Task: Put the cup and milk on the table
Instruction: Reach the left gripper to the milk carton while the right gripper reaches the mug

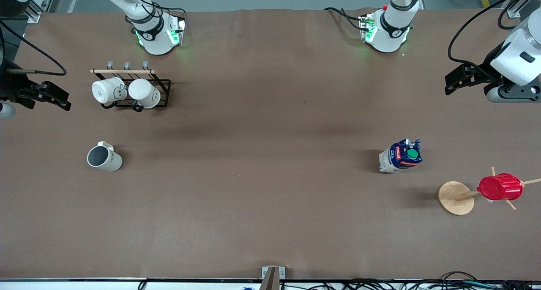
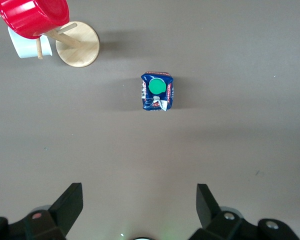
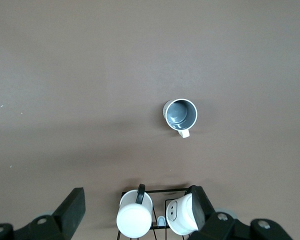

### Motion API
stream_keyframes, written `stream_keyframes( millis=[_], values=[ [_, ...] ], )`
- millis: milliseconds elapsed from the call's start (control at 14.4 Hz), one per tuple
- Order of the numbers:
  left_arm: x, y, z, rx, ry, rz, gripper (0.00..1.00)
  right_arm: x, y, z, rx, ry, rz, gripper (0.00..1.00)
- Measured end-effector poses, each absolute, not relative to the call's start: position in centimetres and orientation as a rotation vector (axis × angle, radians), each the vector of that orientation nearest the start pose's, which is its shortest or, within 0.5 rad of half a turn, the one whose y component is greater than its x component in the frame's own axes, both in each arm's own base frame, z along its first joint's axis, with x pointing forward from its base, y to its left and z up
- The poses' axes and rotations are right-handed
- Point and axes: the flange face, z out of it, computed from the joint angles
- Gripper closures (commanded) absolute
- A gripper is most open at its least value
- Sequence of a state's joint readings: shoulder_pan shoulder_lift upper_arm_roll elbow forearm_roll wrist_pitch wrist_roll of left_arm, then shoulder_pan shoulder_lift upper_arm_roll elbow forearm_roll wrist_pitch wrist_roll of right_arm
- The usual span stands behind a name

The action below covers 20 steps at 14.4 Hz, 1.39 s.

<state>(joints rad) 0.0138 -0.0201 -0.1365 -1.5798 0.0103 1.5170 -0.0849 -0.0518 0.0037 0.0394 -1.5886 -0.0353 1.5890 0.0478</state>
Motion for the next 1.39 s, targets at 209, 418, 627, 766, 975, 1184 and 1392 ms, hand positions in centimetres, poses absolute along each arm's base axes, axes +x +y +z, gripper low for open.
stream_keyframes(
  millis=[209,418,627,766,975,1184,1392],
  values=[
    [53.9,-6.3,62.9,-3.124,0.051,0.058,0.0,55.7,-1.5,61.5,-3.163,0.108,0.009,0.06],
    [54.2,-6.3,62.8,-3.125,0.051,0.056,0.0,55.7,-1.5,61.4,-3.162,0.108,0.011,0.06],
    [55.1,-6.3,61.5,-3.126,0.027,0.091,0.0,55.7,-1.5,61.4,-3.162,0.107,0.011,0.06],
    [55.8,-6.4,60.4,-3.127,-0.001,0.097,0.0,55.7,-1.5,61.4,-3.162,0.107,0.011,0.06],
    [56.9,-6.6,56.9,-3.134,-0.005,0.042,0.0,55.7,-1.5,61.5,-3.162,0.102,0.007,0.06],
    [57.7,-6.8,52.3,-3.14,-0.005,-0.014,0.0,56.0,-1.8,61.6,-3.162,0.087,-0.035,0.06],
    [58.6,-6.8,47.4,-3.148,-0.004,-0.063,0.0,56.6,-2.5,60.7,-3.161,0.083,-0.092,0.06]
  ],
)
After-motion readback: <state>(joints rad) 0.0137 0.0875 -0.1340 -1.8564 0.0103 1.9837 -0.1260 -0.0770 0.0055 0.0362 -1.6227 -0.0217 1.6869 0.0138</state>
